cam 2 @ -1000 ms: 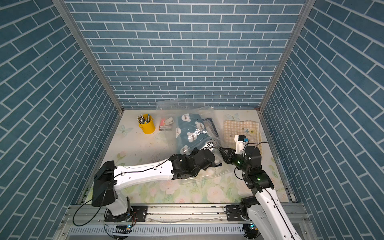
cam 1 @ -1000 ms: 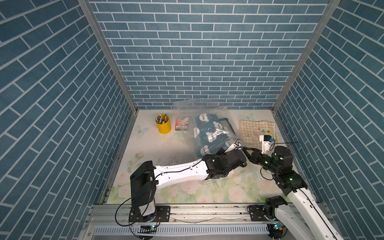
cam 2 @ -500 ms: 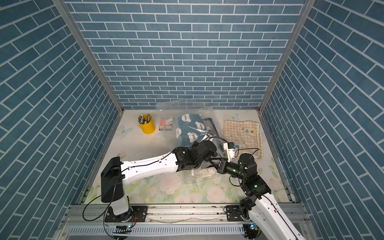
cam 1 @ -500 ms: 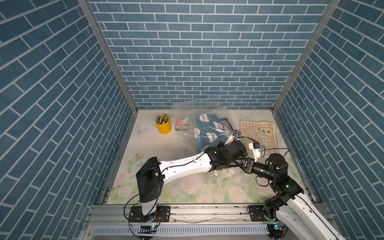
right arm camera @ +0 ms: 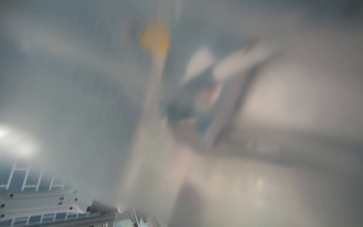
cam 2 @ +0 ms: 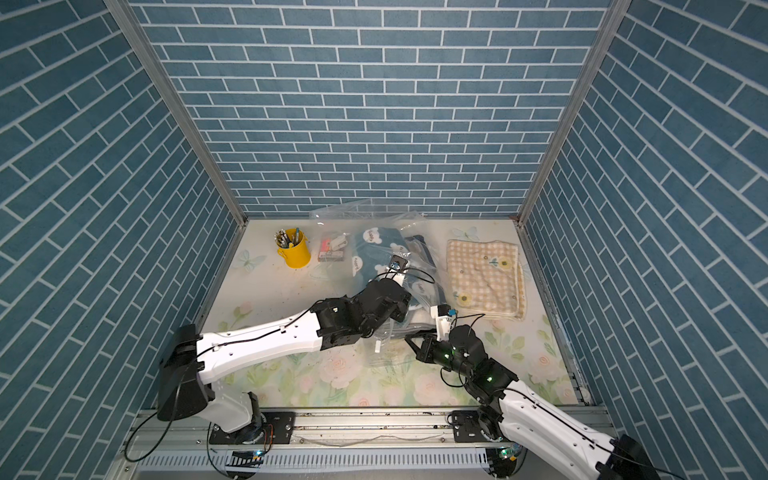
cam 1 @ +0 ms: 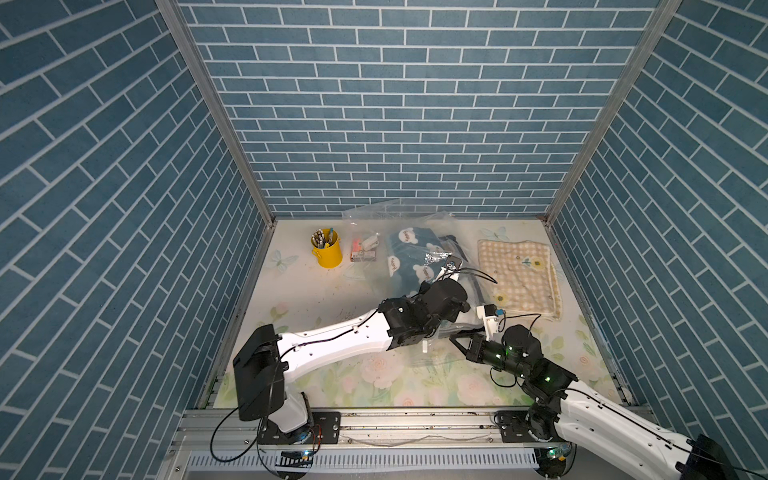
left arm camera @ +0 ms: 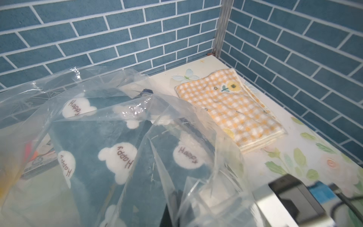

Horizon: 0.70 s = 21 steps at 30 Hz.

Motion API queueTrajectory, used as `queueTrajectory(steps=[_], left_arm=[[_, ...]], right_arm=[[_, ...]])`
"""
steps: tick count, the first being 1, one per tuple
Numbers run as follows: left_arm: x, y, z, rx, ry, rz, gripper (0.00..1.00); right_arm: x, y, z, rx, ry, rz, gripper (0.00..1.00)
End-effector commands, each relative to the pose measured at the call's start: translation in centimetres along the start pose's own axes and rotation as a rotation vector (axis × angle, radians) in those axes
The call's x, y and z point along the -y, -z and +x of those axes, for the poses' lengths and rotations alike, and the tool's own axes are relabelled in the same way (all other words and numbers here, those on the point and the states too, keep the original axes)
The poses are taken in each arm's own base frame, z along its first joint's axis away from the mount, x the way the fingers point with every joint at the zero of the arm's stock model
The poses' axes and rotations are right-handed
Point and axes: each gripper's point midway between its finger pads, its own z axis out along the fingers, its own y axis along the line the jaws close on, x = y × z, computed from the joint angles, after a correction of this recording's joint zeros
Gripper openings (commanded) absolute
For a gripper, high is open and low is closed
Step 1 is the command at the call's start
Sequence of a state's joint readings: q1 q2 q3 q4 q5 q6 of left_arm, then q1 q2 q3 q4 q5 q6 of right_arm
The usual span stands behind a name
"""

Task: Take the blanket out of the vacuum bag
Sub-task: Take out the blanket from the vacuum bag.

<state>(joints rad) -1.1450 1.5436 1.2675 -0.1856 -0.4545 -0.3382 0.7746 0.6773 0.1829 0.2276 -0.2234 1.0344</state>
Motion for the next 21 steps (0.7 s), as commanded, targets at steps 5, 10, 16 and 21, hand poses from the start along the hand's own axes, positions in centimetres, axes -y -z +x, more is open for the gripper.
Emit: queueTrajectory(steps=[5,10,16,21], left_arm=[[0.7,2.0,-0.2,0.076,-0.006,0.126,0.0],[0.4,1.9,0.5,0.078,-0.012,0.125,0.0],[0.4,2.0,0.3,0.083,-0.01,0.126,0.0],[0.4,2.2,0.4,0.085,-0.007,0.134,0.0]], right_arm=[[0.2,0.2,-5.3,0.299,-0.098,0.019,0.22],[-0.3,-1.2,-4.8,0.245,-0.069,0.001,0.29],[0.3,-3.0,-4.4,0.18,-0.052,0.062,0.34],[-0.4,-3.6,-4.8,0.184,-0.028,0.034,0.31]])
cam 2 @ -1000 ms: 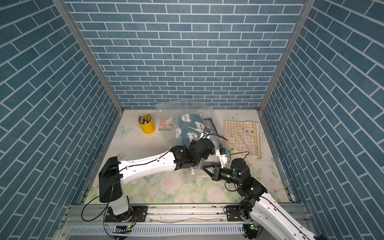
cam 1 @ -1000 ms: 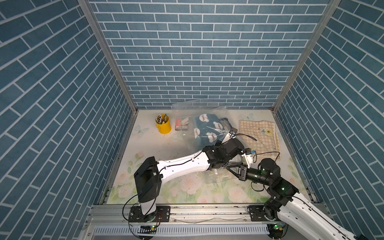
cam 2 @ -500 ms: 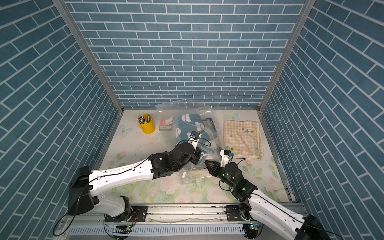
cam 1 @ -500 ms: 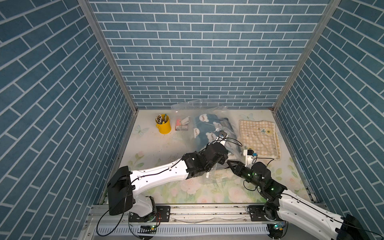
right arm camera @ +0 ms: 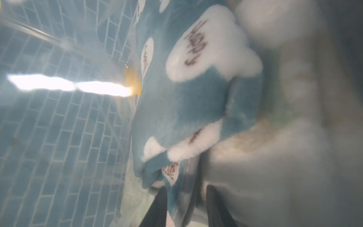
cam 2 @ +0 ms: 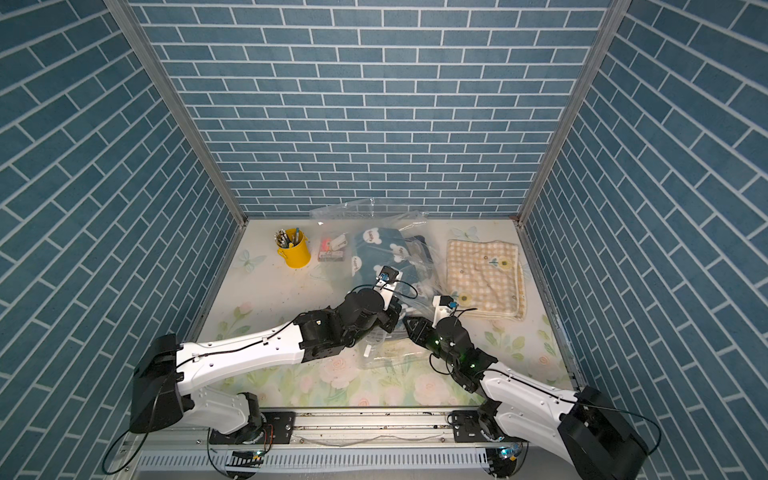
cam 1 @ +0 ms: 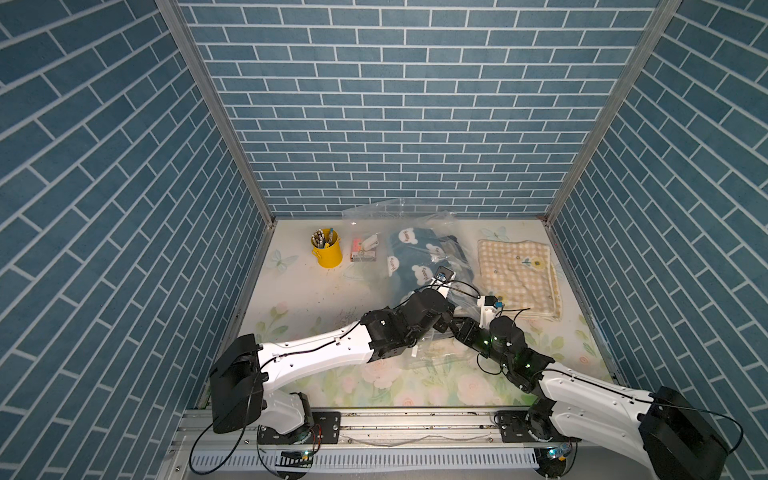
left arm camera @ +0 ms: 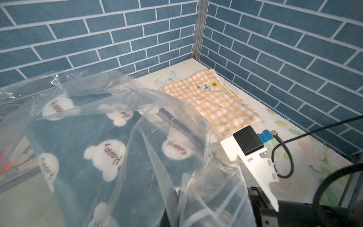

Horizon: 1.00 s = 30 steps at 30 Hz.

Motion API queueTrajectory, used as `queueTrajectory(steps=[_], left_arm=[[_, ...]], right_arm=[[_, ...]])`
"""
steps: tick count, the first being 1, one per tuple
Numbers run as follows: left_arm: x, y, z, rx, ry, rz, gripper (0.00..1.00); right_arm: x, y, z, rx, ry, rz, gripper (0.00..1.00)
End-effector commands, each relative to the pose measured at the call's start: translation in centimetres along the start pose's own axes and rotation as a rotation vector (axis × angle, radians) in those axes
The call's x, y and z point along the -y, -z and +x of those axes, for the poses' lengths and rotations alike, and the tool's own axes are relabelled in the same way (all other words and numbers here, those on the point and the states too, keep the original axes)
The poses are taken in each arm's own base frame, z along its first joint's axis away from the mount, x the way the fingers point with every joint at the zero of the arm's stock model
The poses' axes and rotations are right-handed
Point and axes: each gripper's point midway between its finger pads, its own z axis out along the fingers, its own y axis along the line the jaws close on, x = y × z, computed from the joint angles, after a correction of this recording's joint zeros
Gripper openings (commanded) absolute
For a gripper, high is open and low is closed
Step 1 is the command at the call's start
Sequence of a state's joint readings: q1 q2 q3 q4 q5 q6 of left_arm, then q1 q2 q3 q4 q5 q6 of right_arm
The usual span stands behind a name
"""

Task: Take the blanket out of the vacuum bag
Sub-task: Take out the blanket from the vacuum bag.

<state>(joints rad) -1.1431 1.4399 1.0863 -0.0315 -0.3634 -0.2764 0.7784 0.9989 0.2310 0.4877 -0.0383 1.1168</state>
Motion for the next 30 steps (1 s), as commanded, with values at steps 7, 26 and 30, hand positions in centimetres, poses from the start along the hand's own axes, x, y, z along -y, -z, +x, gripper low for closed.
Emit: queueTrajectory(steps=[7,26,30], left_arm=[[0.0,1.1,-1.3,0.046,0.018,0.025,0.0],[-0.8,2.4,-1.2,0.066,0.035,0.018,0.0],[-1.0,2.9,-1.2,0.074,0.043,0.021,0.0]], right_arm=[[-2.5,-0.7,-1.4,0.029,0.093,-0.046,0.0],[0.6,1.0,-7.5,0.173,0.357,0.355,0.0],[1.7,1.6,-7.5,0.193,0.354,0.378,0.0]])
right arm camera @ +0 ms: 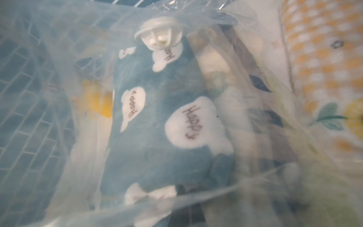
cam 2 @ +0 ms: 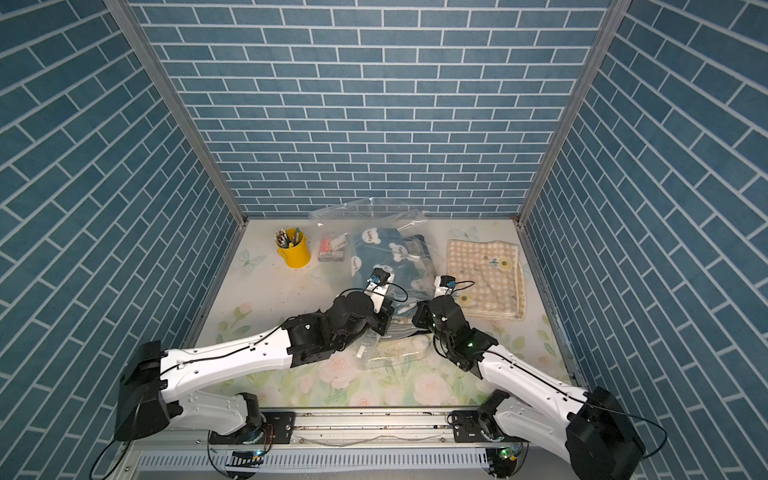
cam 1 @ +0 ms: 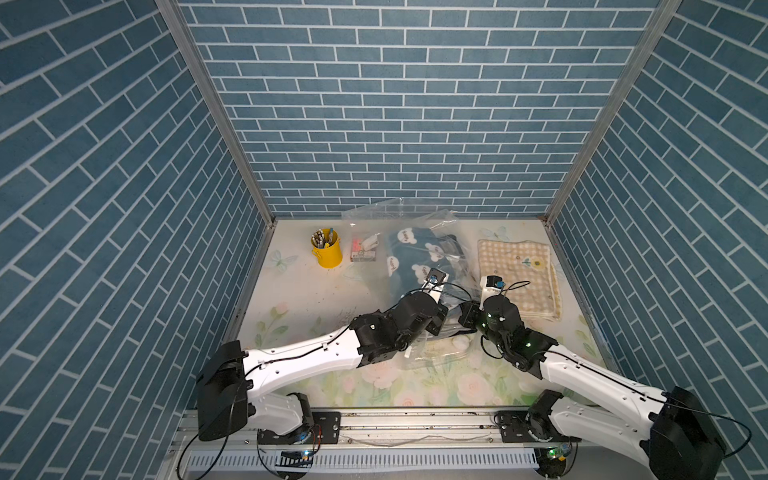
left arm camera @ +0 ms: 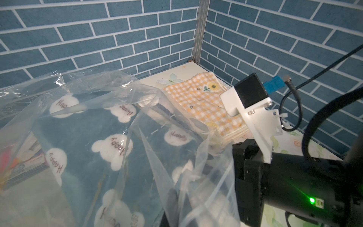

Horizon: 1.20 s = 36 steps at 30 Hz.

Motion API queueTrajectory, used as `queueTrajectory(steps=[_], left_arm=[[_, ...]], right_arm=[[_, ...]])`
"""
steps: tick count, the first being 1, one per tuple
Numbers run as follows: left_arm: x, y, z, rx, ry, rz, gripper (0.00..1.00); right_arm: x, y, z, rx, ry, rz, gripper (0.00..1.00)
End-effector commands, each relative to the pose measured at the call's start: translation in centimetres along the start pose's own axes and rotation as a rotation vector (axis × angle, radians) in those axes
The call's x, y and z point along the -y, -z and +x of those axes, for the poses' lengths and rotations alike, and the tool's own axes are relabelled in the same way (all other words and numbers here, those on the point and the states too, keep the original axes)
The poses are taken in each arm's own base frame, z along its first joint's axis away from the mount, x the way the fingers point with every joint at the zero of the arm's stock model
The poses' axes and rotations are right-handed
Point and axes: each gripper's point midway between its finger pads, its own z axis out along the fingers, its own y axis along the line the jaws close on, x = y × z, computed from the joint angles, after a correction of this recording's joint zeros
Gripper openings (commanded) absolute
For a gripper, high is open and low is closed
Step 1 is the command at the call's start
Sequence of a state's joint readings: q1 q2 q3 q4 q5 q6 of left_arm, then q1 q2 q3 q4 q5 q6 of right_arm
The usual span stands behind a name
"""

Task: Take the blanket out of the vacuum bag
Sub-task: Take out the blanket from the vacuum bag.

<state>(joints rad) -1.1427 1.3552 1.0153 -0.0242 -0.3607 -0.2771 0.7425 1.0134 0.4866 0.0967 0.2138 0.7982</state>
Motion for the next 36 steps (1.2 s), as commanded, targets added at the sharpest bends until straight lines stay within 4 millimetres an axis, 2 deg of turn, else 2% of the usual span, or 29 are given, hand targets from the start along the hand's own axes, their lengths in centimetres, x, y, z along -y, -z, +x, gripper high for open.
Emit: queueTrajectory(steps=[1,2,7,12,18,21,23,29,32,36], left_arm=[[-0.2,1.2,-1.5,0.058,0.034,0.012,0.0],[-0.3,1.2,-1.5,0.059,0.035,0.009,0.0],[-0.1,1.1,-1.6,0.055,0.041,0.014,0.0],[-0.2,0.8,-1.7,0.059,0.043,-0.001,0.0],[-0.6,0.7,-1.8,0.063,0.06,-0.025,0.0],[-0.5,0.4,-1.6,0.059,0.066,-0.027,0.0],[-0.6,0.2,-1.5,0.055,0.068,-0.034,0.0],[-0.6,0.2,-1.8,0.061,0.073,-0.04,0.0],[-0.5,0.2,-2.0,0.062,0.075,-0.037,0.0],[-0.5,0.2,-1.9,0.058,0.07,-0.034,0.0]], right_arm=[[1.7,0.5,-1.0,0.054,0.036,0.071,0.0],[0.8,0.6,-1.1,0.051,0.035,0.026,0.07],[-2.4,2.4,-0.9,0.023,-0.053,-0.159,0.25],[-5.2,4.4,1.4,-0.023,-0.155,-0.333,0.33],[-7.9,5.3,4.4,-0.067,-0.237,-0.465,0.38],[-8.3,5.9,4.8,-0.025,-0.27,-0.491,0.44],[-8.2,5.8,5.0,-0.025,-0.28,-0.493,0.44],[-7.1,5.4,5.7,-0.016,-0.354,-0.503,0.49],[-5.9,5.4,5.3,0.022,-0.379,-0.496,0.54],[-5.4,5.6,4.3,0.055,-0.345,-0.475,0.58]])
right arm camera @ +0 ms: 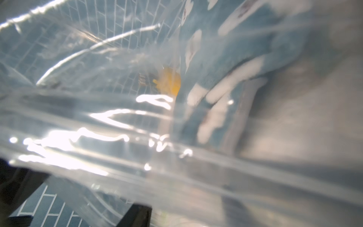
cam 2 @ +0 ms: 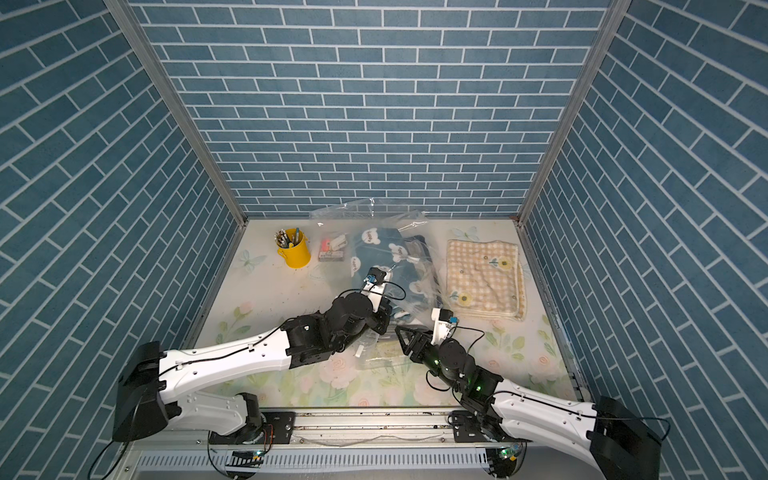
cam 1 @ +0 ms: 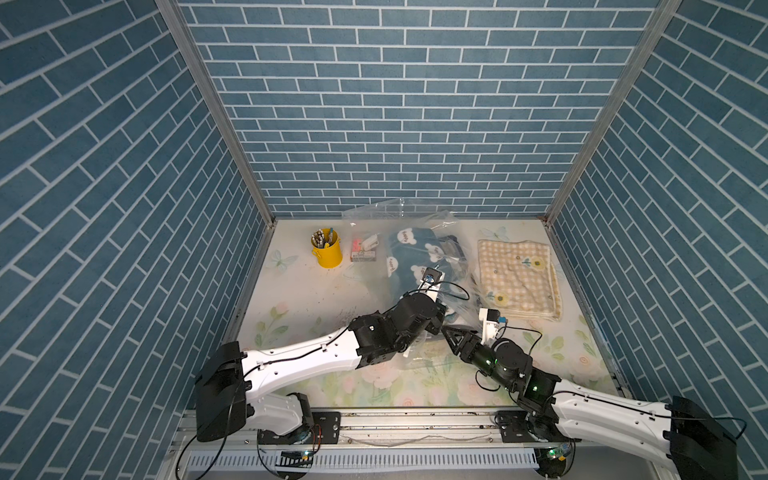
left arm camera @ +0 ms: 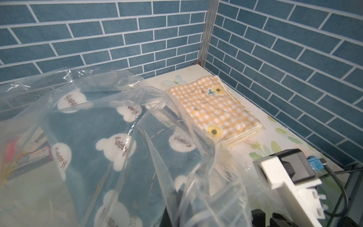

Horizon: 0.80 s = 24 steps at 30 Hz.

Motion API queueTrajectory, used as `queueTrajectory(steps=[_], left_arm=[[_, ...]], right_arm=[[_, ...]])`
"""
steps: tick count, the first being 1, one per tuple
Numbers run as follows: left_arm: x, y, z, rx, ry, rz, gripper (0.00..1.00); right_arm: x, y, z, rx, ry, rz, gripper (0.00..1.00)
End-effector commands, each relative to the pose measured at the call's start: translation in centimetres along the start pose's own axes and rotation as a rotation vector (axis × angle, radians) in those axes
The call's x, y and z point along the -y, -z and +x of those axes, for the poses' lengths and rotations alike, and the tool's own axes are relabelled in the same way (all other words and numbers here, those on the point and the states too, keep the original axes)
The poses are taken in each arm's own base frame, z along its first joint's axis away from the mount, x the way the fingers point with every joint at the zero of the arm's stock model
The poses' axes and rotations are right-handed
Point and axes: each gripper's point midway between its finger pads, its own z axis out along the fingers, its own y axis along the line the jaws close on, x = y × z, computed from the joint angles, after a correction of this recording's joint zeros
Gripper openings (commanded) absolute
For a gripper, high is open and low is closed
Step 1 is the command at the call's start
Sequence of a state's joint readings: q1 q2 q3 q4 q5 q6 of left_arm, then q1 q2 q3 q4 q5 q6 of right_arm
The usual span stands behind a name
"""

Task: Take the blanket out of the vacuum bag
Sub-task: Take out the blanket from the vacuum bag.

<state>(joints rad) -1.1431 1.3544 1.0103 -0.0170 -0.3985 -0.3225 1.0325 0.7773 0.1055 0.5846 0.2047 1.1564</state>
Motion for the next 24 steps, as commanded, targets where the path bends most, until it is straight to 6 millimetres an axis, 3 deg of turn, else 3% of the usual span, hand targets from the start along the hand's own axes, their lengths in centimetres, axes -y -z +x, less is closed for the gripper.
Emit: queueTrajectory(steps=[1,10,14,24], left_arm=[[0.2,0.1,-1.7,0.042,0.021,-0.001,0.0],[0.4,-0.2,-1.8,0.048,0.024,-0.001,0.0],[0.4,-0.2,-1.8,0.052,0.03,0.001,0.0],[0.2,0.3,-2.3,0.079,0.042,0.005,0.0]], right_arm=[[-1.4,0.1,-1.9,0.067,0.009,-0.028,0.58],[-2.0,-1.7,-1.0,0.003,0.018,-0.037,0.56],[-2.1,-1.6,-1.4,0.044,-0.108,-0.088,0.49],[-0.6,-1.3,-1.4,0.081,-0.179,-0.05,0.49]])
